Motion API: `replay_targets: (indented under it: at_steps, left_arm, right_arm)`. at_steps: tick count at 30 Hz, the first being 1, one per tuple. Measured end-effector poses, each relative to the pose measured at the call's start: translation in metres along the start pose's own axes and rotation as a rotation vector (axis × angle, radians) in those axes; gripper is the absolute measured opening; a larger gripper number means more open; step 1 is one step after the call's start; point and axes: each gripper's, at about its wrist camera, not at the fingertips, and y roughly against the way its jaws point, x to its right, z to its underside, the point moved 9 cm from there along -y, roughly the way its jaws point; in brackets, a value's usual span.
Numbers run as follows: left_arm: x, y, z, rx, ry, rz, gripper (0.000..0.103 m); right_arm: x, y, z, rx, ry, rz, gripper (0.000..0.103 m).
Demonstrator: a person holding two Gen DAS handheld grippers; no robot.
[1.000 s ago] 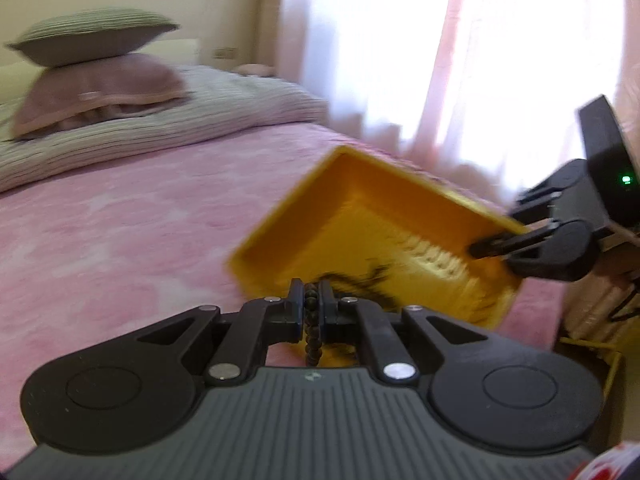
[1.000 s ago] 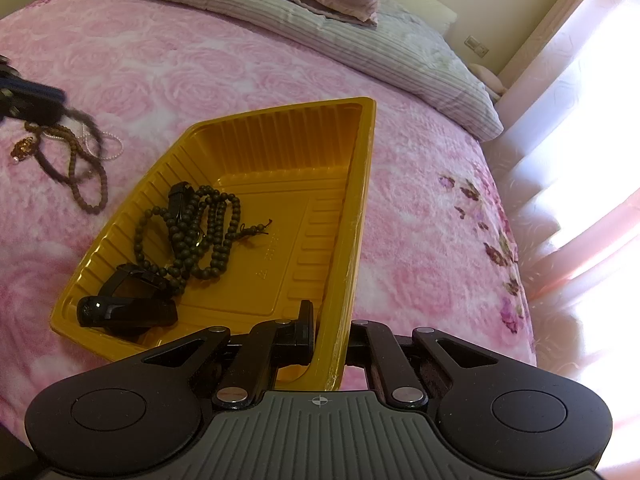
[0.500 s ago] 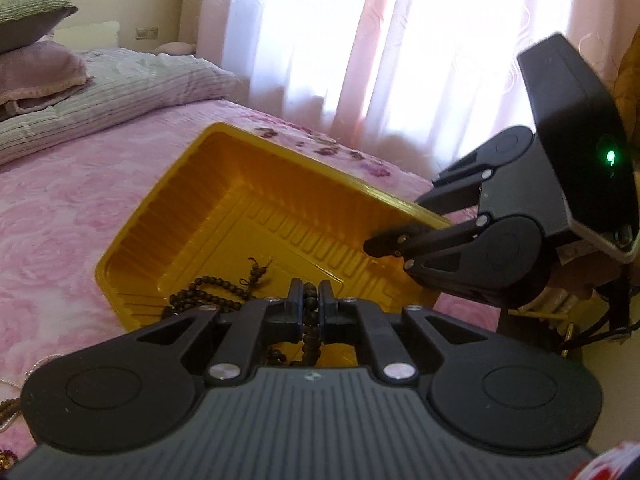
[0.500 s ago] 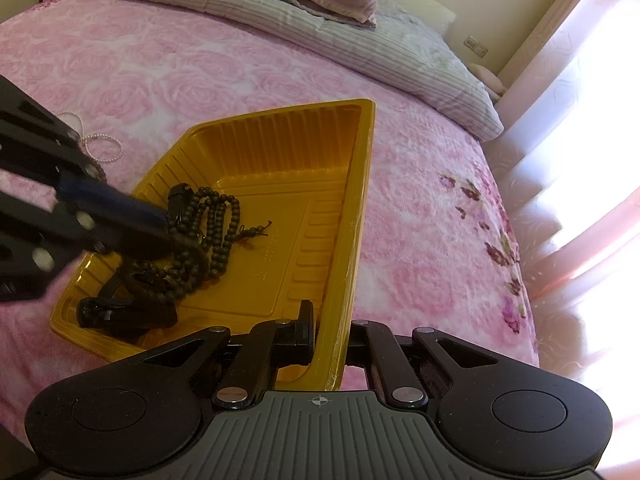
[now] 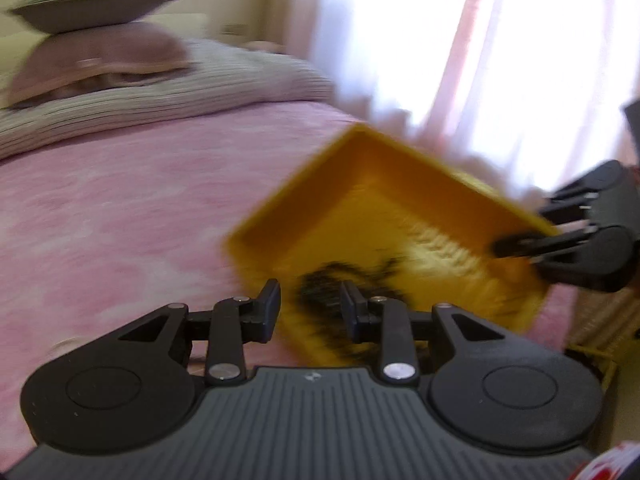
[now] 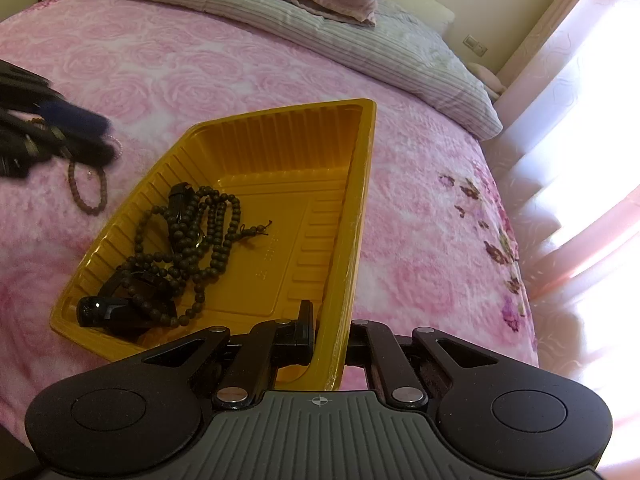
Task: Organize jewelry
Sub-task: 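Grasp the red bead bracelet with gold charm using the left tool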
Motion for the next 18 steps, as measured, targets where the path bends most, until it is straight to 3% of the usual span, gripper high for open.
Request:
replay_targets:
  at_steps: [5, 9, 18]
  left_arm:
    - [-0.063, 0.034, 0.028, 0.022, 0.027, -0.192, 0.029]
    - [-0.102, 0.053, 0.059, -0.001, 0.049, -0.295, 0.029]
    - [-0.112, 0.057, 0.102, -0.038, 0.063, -0.343, 0.028]
  right_arm:
    - [0.0, 0.0, 0.0, -0.001, 0.0, 0.0, 0.007]
    - [0.001, 0.001, 0.001, -0.001, -0.002, 0.001, 0.006]
    - [0.001, 0.002, 0.003, -0.004, 0.001, 0.005, 0.007]
